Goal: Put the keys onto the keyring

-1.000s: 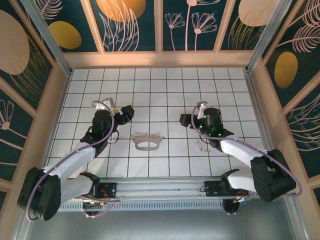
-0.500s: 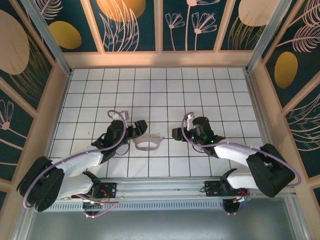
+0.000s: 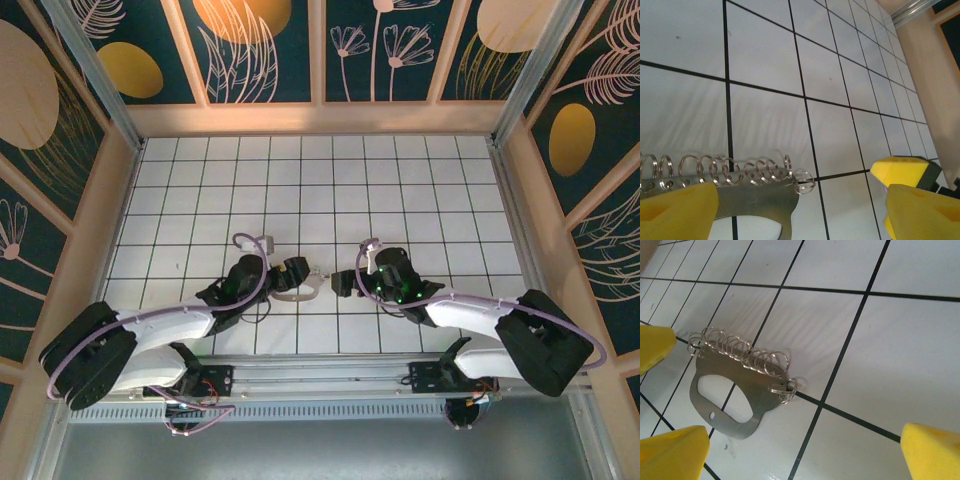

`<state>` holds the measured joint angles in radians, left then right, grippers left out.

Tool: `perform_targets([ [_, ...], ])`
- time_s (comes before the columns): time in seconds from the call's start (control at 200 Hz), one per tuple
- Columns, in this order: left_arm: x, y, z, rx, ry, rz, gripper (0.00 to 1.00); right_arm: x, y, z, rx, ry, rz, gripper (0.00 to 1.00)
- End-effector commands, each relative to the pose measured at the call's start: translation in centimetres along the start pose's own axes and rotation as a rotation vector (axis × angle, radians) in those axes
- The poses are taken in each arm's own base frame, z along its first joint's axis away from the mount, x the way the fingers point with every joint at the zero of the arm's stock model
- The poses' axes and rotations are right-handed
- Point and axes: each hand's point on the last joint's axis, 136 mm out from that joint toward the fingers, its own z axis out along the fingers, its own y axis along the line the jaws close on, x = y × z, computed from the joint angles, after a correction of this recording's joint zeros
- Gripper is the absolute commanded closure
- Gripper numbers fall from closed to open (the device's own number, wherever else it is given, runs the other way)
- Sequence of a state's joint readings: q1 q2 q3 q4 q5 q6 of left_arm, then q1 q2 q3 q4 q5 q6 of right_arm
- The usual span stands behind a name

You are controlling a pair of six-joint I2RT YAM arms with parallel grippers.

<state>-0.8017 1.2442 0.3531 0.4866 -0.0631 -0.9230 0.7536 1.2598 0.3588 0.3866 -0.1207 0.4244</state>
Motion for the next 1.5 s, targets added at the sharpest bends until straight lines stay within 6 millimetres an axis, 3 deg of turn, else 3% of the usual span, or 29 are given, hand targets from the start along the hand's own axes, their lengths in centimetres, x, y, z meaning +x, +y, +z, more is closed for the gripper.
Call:
perform_targets([
  [0.0,0.2,-0.6,0.4,0.033,-0.007,-0.024,0.13,-1.2,0.4,-0.2,0.002,-0.040,-0.031,0.01],
  [0.21,1.6,-0.9,1.2,0.058,0.040,-0.041,0.13,-1.5,-0.5,-0.2,0.052,-0.055,0.006,0.01],
  [0.395,2.1,0.0,1.3,0.039,0.046,-0.044,0.13,-1.6,0.0,-0.1,0.019,-0.050,0.001,0.01],
  [0.816,3.2,0.7,1.8,0.033,0.080,-0.056,0.12,-1.1,1.2,1.5,-0.035,0.014,-0.004,0.23],
  [1.191,3.2,1.8,3.2,-0.024,0.062,-0.022,0.10,0.3,1.6,2.6,-0.061,0.068,-0.001,0.36],
  [1.497,1.5,2.2,4.3,-0.073,0.017,0.047,0.09,0.6,2.5,3.0,-0.074,0.076,-0.008,0.38],
])
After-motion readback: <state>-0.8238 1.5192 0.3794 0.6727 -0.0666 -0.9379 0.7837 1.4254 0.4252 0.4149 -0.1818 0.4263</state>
